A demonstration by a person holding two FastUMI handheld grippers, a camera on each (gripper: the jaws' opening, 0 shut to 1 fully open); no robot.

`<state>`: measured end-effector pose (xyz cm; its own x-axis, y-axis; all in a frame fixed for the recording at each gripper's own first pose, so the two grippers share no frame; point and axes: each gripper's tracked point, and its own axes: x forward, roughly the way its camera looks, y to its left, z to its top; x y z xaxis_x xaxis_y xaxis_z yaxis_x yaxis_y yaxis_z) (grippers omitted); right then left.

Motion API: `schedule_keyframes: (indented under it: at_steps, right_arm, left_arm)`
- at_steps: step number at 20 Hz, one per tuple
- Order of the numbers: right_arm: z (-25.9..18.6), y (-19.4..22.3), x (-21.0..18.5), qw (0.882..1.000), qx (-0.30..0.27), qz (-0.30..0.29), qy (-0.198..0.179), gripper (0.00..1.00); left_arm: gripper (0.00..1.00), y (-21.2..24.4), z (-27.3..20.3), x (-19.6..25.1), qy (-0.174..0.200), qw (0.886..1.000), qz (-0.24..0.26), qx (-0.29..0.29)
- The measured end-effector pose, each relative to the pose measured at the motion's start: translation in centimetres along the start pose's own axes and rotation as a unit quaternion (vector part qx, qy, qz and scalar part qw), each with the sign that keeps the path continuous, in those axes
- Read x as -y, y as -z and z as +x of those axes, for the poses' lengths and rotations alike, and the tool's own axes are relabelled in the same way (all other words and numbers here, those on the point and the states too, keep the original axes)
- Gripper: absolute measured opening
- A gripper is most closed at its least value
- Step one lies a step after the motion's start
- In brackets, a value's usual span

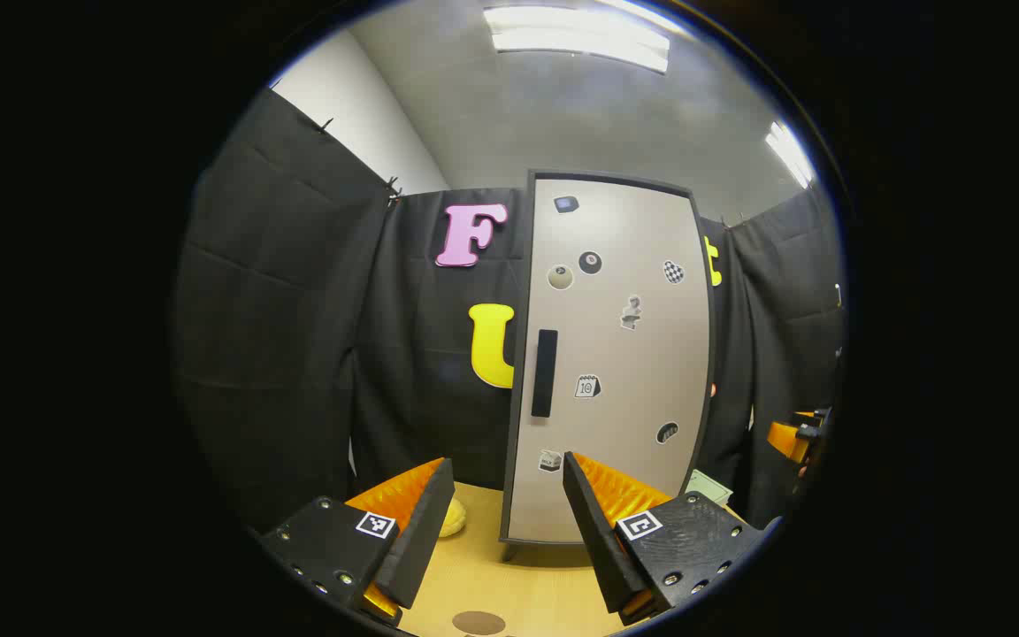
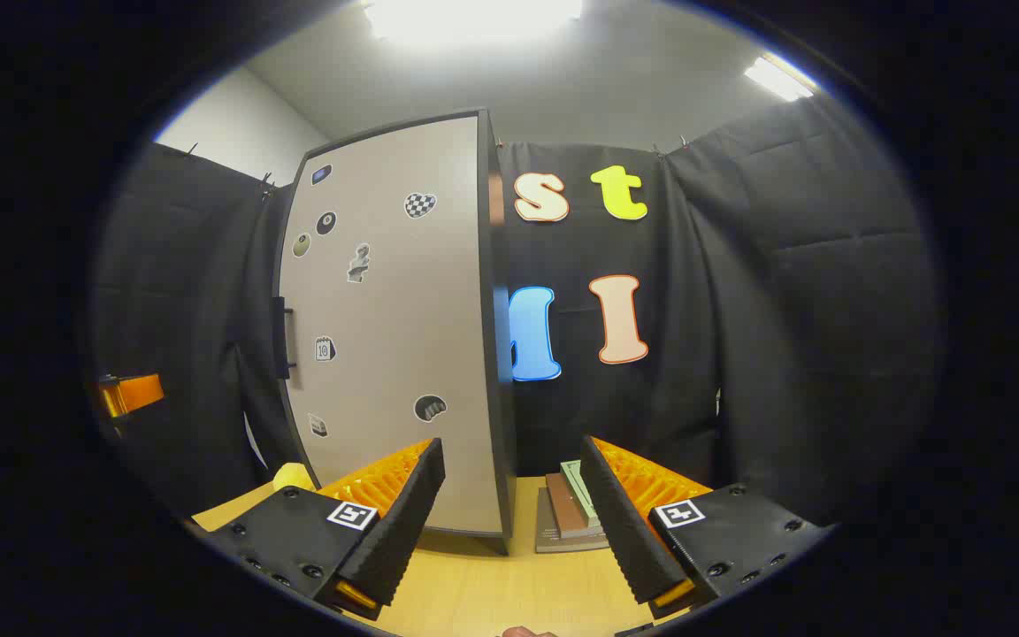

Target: Open the cabinet door with the right hand, grasp the bottle in the cabinet with the left hand and place it on the coaster, then close the cabinet door with the right hand.

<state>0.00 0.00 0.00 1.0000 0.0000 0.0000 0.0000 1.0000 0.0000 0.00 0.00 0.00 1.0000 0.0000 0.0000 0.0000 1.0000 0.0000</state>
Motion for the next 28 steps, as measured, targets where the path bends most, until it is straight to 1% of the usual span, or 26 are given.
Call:
schedule_keyframes:
  at_steps: [5,10,15,16,17,18,19,24,28]
  right_arm:
    - [0.7,-0.6,-2.3,1.0,0.004,0.002,0.009,0.98]
    - [0.8,0.0,-4.4,1.0,0.001,-0.007,0.017,0.98]
    - [1.4,-0.1,-7.0,1.0,-0.003,-0.01,0.007,0.98]
    - [1.7,-0.4,-7.6,1.0,-0.002,-0.011,0.005,0.93]
    - [2.0,-0.9,-8.2,1.0,0.001,-0.009,0.002,0.93]
    - [2.4,-1.3,-8.8,1.0,0.004,-0.008,-0.003,0.98]
    - [2.8,-1.8,-9.5,1.0,0.005,-0.007,-0.008,0.98]
    - [5.4,-4.1,-13.5,0.999,0.007,-0.018,-0.036,0.98]
    - [7.6,-7.0,-17.6,0.997,0.022,-0.021,-0.067,0.98]
  left_arm:
    - [0.72,1.6,0.9,-1.6,0.014,1.0,-0.017,-0.015]
    - [0.72,2.9,1.7,-4.1,0.019,1.0,-0.015,-0.015]
    - [0.72,3.5,2.0,-6.2,0.015,1.0,-0.012,-0.008]
    - [0.72,3.6,2.1,-6.5,0.016,1.0,-0.015,-0.008]
    - [0.72,3.9,2.2,-6.9,0.016,1.0,-0.018,-0.009]
    - [0.7,4.0,2.3,-7.2,0.017,1.0,-0.02,-0.01]
    - [0.72,4.4,2.4,-7.5,0.017,1.0,-0.02,-0.012]
    - [0.72,5.6,2.7,-9.7,0.011,1.0,-0.015,-0.02]
    - [0.72,7.0,2.7,-11.4,0.007,0.999,-0.021,-0.029]
